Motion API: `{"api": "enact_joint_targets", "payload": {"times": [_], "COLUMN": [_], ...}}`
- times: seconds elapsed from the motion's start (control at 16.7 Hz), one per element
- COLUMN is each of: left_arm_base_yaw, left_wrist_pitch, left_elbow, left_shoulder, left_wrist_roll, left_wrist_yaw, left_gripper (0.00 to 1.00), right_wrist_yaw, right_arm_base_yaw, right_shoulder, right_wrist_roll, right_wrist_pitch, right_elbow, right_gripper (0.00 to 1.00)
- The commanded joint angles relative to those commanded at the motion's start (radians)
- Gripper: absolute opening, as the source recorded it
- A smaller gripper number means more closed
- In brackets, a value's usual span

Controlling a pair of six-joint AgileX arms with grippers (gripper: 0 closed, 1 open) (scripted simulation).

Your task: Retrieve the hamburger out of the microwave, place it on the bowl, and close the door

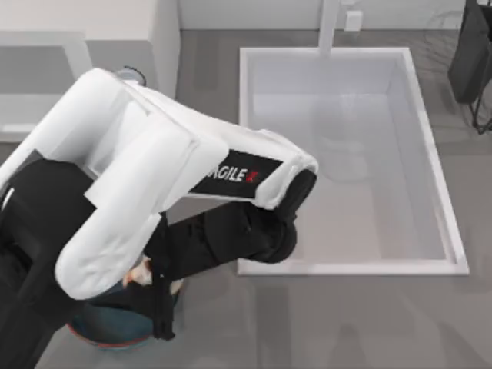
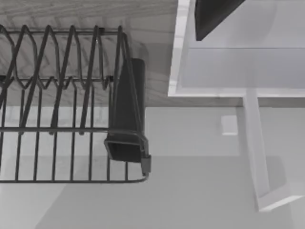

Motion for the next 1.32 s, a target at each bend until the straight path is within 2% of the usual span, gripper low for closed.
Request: {"api": "enact_joint_targets", "payload": {"times": [0.18,0.48,0.78,1.32], "left_arm_base_yaw": [0.013,0.054,0.06,0.06], "left_wrist_pitch": [0.033,0.163,0.179,0.179], "left_elbow": [-0.001,-0.149,-0.165,-0.165], "left_shoulder": [0.008,-0.007,-0.009,-0.009], "left_wrist_roll": [0.006,0.035,0.039,0.039], "left_wrist_yaw": [-0.008,-0.046,-0.051,-0.051], "left_gripper": [0.0,0.0,0.0,0.68], "right_wrist_yaw": [0.0,0.0,0.0,0.0], "right_arm_base_yaw": [0.0,0.0,0.0,0.0], "right_shoulder": [0.0,0.0,0.0,0.0], "right_wrist_roll": [0.0,0.0,0.0,0.0], "right_wrist_pitch": [0.0,0.0,0.0,0.0], "right_elbow": [0.0,0.0,0.0,0.0], "right_gripper": [1.0,1.0,1.0,1.0]}}
